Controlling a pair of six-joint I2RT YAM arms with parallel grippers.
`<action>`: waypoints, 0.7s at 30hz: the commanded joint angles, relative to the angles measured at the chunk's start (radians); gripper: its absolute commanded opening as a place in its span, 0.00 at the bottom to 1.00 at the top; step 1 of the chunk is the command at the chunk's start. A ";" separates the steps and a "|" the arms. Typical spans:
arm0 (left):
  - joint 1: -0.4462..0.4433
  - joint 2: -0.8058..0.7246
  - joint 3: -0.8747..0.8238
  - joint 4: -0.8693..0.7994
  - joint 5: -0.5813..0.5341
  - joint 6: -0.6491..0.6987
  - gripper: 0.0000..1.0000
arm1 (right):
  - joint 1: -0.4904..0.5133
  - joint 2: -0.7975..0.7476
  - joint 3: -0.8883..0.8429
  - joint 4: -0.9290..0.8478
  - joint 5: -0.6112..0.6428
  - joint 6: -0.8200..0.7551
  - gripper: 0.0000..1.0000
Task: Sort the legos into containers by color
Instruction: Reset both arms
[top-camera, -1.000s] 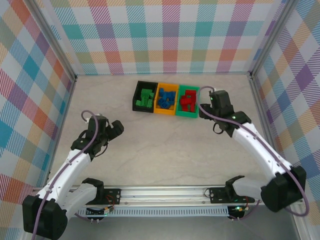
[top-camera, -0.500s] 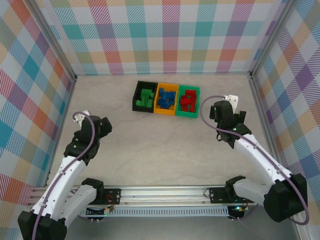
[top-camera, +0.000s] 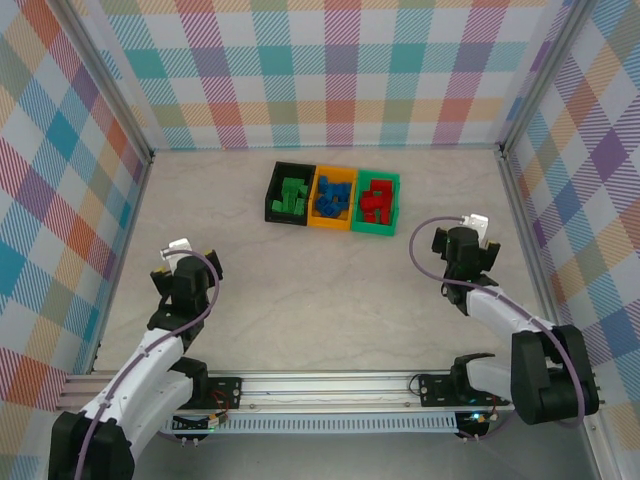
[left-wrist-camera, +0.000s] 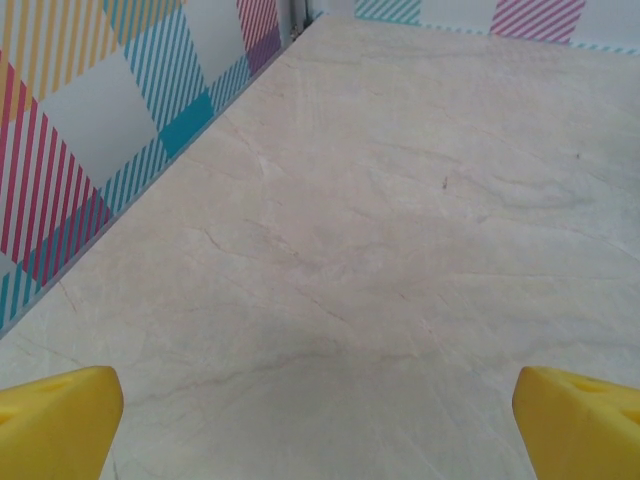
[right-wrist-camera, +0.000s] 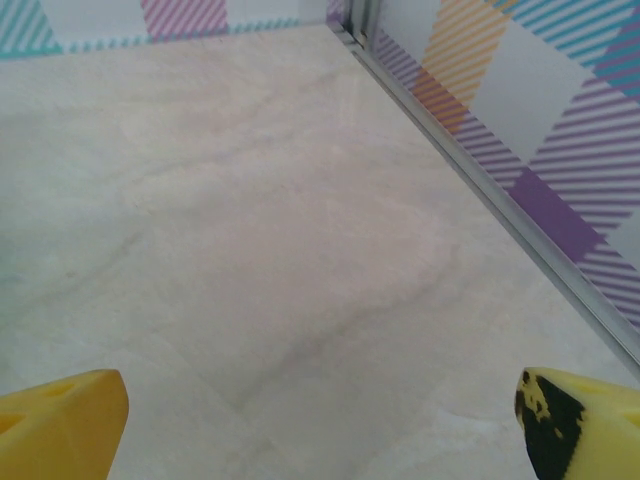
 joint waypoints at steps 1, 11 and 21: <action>0.024 0.028 -0.044 0.234 -0.031 0.038 1.00 | -0.014 0.018 -0.046 0.146 -0.074 -0.028 0.99; 0.069 0.311 -0.095 0.644 0.057 0.031 1.00 | -0.027 0.101 -0.128 0.433 -0.178 -0.084 0.99; 0.094 0.606 -0.064 0.925 0.244 0.104 1.00 | -0.029 0.172 -0.160 0.583 -0.239 -0.111 0.99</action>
